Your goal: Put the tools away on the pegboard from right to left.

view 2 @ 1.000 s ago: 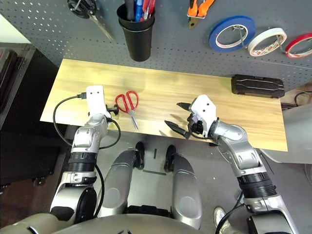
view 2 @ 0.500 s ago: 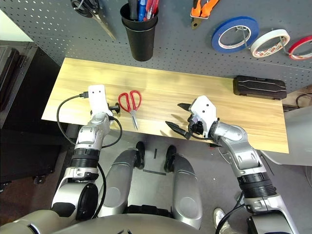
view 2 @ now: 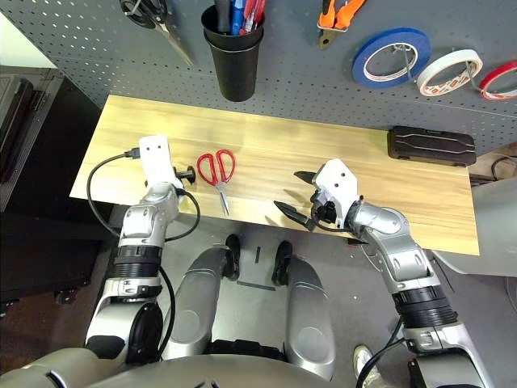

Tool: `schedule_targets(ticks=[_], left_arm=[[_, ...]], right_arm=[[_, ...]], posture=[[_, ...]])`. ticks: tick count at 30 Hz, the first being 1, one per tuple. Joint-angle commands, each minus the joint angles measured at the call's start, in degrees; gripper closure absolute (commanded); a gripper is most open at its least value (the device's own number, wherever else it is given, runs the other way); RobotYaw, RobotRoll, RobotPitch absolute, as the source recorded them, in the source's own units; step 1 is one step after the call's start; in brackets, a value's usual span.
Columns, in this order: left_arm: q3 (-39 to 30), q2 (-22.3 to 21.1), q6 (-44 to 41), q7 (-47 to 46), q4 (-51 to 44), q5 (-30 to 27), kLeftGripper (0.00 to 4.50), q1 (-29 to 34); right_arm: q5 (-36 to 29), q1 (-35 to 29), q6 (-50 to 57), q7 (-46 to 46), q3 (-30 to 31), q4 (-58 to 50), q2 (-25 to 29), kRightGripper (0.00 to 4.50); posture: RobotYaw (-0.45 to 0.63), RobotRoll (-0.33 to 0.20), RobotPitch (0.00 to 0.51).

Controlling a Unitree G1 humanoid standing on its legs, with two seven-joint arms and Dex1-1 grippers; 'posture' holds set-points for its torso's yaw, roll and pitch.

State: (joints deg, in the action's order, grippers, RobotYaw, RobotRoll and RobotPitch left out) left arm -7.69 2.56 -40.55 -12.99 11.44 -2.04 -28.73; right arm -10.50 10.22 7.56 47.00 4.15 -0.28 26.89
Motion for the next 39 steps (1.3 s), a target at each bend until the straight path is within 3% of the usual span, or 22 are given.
schedule_targets(ticks=[1, 15, 18, 28, 39], left_arm=[[0.82, 0.8, -0.14, 0.46, 1.34, -0.05, 0.02, -0.07], [3.08, 0.03, 6.05, 1.23, 14.92, 1.68, 0.02, -1.45], [3.31, 0.04, 6.9, 1.5, 16.71, 1.63, 0.5, -2.29], [2.68, -0.34, 7.5, 1.53, 16.8, 0.99, 4.45, -3.47], [-0.38, 0.33, 6.87, -0.46, 7.63, -0.38, 4.48, -1.83]], right_arm=[[0.14, -1.7, -0.56, 0.53, 0.99, 0.1, 0.2, 0.0], [0.23, -1.6, -0.68, 0.21, 0.76, -0.29, 0.45, 0.0], [0.09, -1.87, -0.67, 0.26, 0.58, -0.72, 0.62, 0.0], [-1.04, -2.06, -0.99, 2.74, 0.71, -0.99, 1.61, 0.0], [-1.68, -0.72, -2.59, 5.29, 0.71, 0.33, 1.53, 0.0]], posture=[[0.13, 0.0, 0.376], [0.11, 0.0, 0.366], [0.11, 0.0, 0.363], [0.12, 0.0, 0.356], [0.16, 0.0, 0.341]])
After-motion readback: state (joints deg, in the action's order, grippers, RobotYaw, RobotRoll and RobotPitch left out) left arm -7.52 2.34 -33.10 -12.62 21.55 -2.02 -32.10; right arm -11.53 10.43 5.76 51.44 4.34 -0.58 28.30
